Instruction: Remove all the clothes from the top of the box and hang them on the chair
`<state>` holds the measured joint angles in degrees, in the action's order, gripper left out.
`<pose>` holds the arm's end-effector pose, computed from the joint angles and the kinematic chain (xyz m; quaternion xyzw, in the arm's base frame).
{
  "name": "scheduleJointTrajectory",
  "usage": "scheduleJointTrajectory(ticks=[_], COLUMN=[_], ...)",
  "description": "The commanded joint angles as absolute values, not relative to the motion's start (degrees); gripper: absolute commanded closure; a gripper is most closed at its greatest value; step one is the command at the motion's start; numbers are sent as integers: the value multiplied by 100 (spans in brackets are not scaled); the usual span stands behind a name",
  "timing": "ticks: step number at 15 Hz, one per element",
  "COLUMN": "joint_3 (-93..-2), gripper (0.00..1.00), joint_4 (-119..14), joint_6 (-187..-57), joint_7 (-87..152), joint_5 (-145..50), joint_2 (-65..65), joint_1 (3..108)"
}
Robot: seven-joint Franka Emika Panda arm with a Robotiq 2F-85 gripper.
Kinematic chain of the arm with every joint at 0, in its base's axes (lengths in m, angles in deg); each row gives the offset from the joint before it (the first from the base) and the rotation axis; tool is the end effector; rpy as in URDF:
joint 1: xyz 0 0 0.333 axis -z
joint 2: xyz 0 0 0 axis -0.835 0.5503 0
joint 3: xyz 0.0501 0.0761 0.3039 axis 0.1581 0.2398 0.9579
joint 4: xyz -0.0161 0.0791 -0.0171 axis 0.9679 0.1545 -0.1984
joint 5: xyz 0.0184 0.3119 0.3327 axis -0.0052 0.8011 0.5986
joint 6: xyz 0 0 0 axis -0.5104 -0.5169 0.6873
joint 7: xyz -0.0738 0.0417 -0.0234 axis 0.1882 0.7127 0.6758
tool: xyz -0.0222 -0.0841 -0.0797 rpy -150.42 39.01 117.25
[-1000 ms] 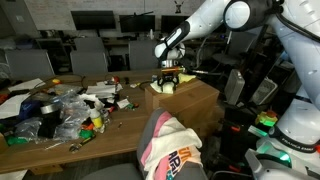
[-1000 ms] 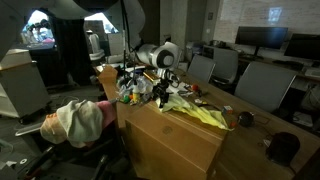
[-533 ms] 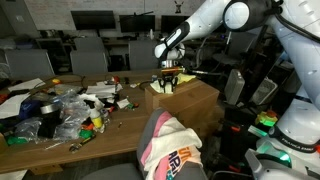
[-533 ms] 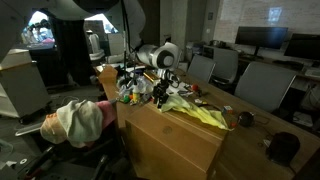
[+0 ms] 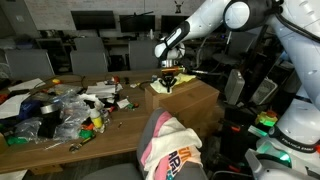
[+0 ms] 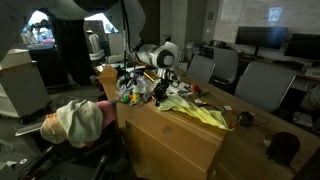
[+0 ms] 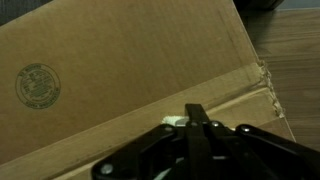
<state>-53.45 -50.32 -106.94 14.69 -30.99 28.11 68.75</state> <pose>0.6697 -0.2456 0.1086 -0.8945 0.4280 0.1253 0.0321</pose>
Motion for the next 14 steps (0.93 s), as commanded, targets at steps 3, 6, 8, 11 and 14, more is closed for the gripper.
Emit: scheduleJointTrajectory(ticks=[3,6,8,11,14], joint_3=[-5358,-5352,-5388,-5389,-5408], gripper=[99,100,100,100,100], joint_4=[-5206,-5711,-6195,-6816,-7523], joint_6=[-10786,-11099,-11425,-11921,-12328], joint_7=[1454,1571,1614,1644,1629], joint_5=[-3012,-2962,-2998,-3004,-3060], joint_2=[2549,1933,1326,494,-475], joint_1=[6868,6855,6802,6771,6712])
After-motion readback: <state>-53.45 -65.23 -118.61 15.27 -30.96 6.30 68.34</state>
